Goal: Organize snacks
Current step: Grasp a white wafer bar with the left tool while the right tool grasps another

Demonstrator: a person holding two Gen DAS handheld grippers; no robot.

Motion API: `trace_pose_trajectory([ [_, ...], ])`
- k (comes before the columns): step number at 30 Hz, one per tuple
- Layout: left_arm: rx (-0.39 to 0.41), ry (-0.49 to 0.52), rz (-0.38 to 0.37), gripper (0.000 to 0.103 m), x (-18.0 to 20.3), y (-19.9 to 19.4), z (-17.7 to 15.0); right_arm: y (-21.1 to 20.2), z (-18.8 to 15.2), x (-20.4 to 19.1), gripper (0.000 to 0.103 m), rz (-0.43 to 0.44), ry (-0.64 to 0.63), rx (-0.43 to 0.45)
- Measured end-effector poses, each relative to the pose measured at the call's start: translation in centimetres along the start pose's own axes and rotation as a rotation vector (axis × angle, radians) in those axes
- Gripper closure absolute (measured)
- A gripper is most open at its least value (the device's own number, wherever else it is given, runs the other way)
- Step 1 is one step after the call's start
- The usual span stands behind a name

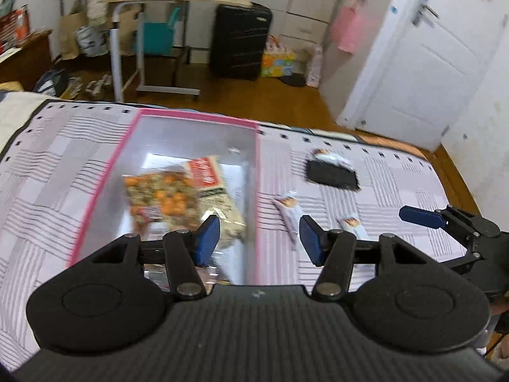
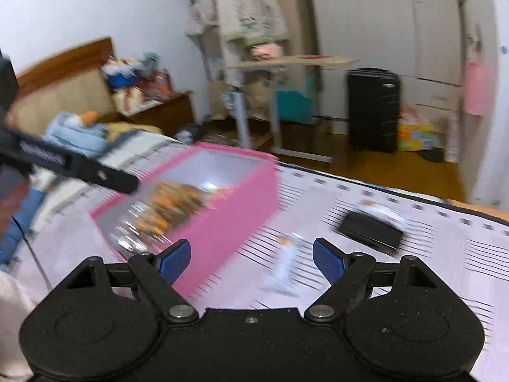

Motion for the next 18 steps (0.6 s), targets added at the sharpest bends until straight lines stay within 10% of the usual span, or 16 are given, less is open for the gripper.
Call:
trace_pose_trajectory([
  [18,-0.066,0.037,0.074,0.053,10.7,14.4,-6.3,4.4,-8.3,6.8,0.035,-0.183,0.079,-0.111],
])
Point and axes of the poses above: each gripper's, at about its wrist camera, not at the fingertips, and y roughly the way its jaws point, x to its right, z to its top, the point moved 2 cm from there along y, roughly the way its jaws point, and after that the axes turned 14 degrees about x, right-handed, at the moved point
